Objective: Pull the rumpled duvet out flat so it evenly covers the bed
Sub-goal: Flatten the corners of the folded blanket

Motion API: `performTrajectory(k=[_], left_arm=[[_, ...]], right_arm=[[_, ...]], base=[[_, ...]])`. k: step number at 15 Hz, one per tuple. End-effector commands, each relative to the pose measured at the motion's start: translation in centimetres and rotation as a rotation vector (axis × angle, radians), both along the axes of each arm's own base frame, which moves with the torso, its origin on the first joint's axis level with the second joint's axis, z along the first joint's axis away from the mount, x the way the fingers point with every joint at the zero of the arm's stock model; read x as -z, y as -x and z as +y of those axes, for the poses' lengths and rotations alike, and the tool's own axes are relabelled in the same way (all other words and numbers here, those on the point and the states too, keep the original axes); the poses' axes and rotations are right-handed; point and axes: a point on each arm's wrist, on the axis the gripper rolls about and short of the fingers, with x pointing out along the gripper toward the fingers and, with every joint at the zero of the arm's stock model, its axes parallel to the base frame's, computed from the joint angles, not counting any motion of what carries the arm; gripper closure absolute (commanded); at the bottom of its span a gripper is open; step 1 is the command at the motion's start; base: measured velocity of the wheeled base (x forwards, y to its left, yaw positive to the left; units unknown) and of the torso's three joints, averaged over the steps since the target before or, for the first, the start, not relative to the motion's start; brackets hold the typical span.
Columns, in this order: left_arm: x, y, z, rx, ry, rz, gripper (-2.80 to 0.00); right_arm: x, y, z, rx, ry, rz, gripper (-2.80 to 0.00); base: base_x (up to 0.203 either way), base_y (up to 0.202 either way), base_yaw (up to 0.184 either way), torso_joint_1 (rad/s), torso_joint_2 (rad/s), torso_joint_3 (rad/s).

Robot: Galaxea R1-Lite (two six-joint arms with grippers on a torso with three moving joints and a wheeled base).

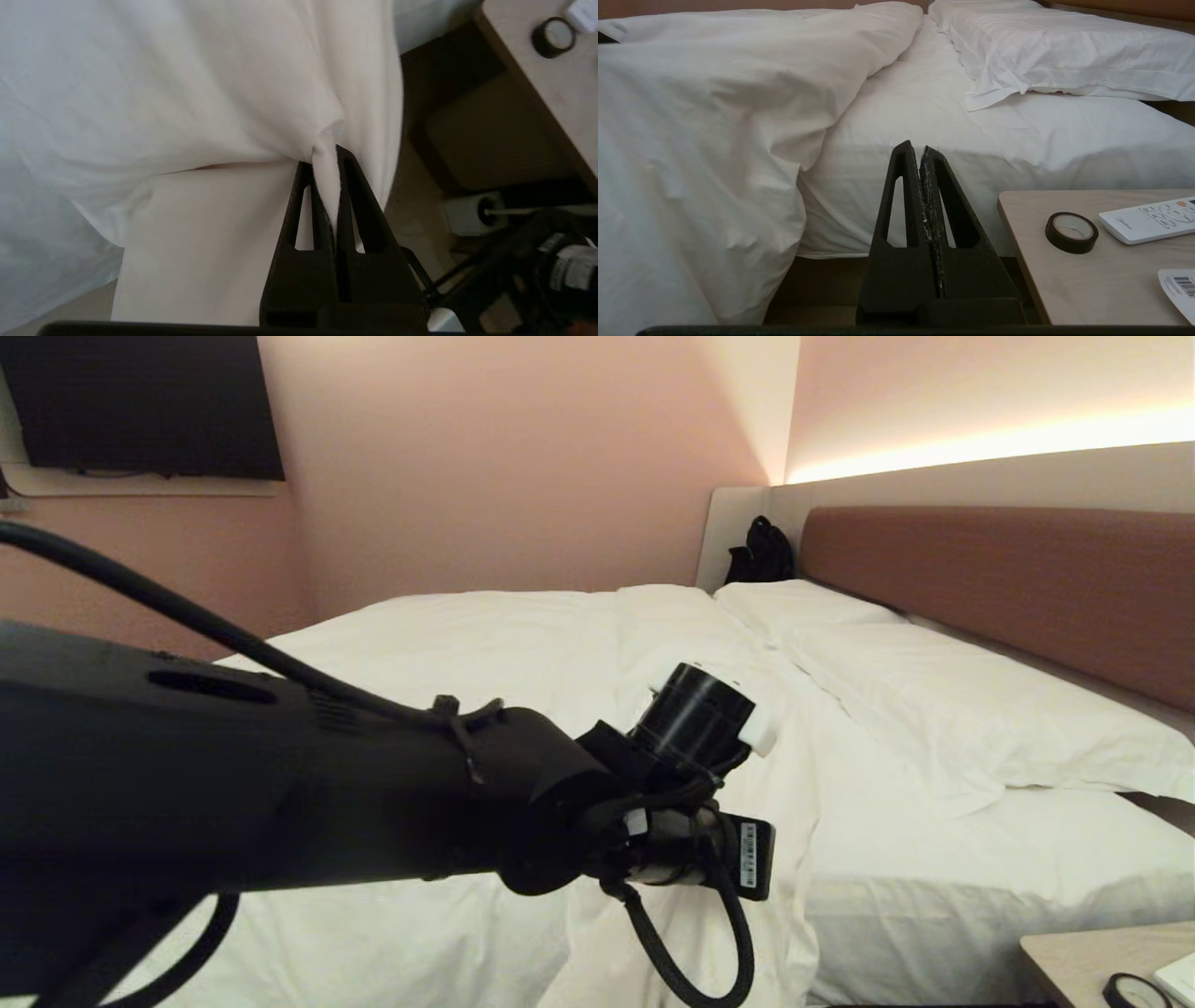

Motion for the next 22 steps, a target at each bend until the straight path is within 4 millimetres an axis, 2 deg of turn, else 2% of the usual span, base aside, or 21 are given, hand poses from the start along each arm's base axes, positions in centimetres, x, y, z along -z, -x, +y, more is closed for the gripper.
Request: performTrajectory(k=[1,3,4,12,13,18,20,21,22], left_arm=[[-1.9,1.5,0.5,0.022,0.034,-0.018,0.0],[-1.9,1.7,0.5,0.028,0.032,-0.018,0.0],[-1.6,2.6,0.3,0.05,0.022,-0.01,0.0],[-0.3,2.5,-0.3,0.058,-0.006,0.006,0.0],[-0.3,2.5,-0.3,0.059,-0.005,0.006,-2.8],[-0.3,3.3,-0.5,0.07,-0.007,0.013,-2.8],[-1.2,3.5,-0.2,0.065,0.013,0.002,-2.8],[-2.2,3.7,0.3,0.06,0.033,-0.014,-2.8],[-4.3,4.1,1.5,0.047,0.077,-0.048,-2.8]], right_arm=[[0.0,0.0,0.0,-0.001,0.0,0.001,0.0],[0.0,0.0,0.0,-0.001,0.0,0.001,0.0],[0.0,0.0,0.0,-0.001,0.0,0.001,0.0],[0.0,0.0,0.0,-0.001,0.0,0.0,0.0],[0.0,0.0,0.0,-0.001,0.0,0.001,0.0],[0.0,0.0,0.0,-0.001,0.0,0.0,0.0],[0.0,0.0,0.0,-0.001,0.0,0.001,0.0],[0.0,0.0,0.0,-0.001,0.0,0.001,0.0],[0.0,0.0,0.0,-0.001,0.0,0.001,0.0]], base=[[0.0,0.0,0.0,0.0,0.0,0.0],[0.0,0.0,0.0,0.0,0.0,0.0],[0.0,0.0,0.0,0.0,0.0,0.0],[0.0,0.0,0.0,0.0,0.0,0.0],[0.0,0.0,0.0,0.0,0.0,0.0],[0.0,0.0,0.0,0.0,0.0,0.0],[0.0,0.0,0.0,0.0,0.0,0.0],[0.0,0.0,0.0,0.0,0.0,0.0],[0.0,0.0,0.0,0.0,0.0,0.0]])
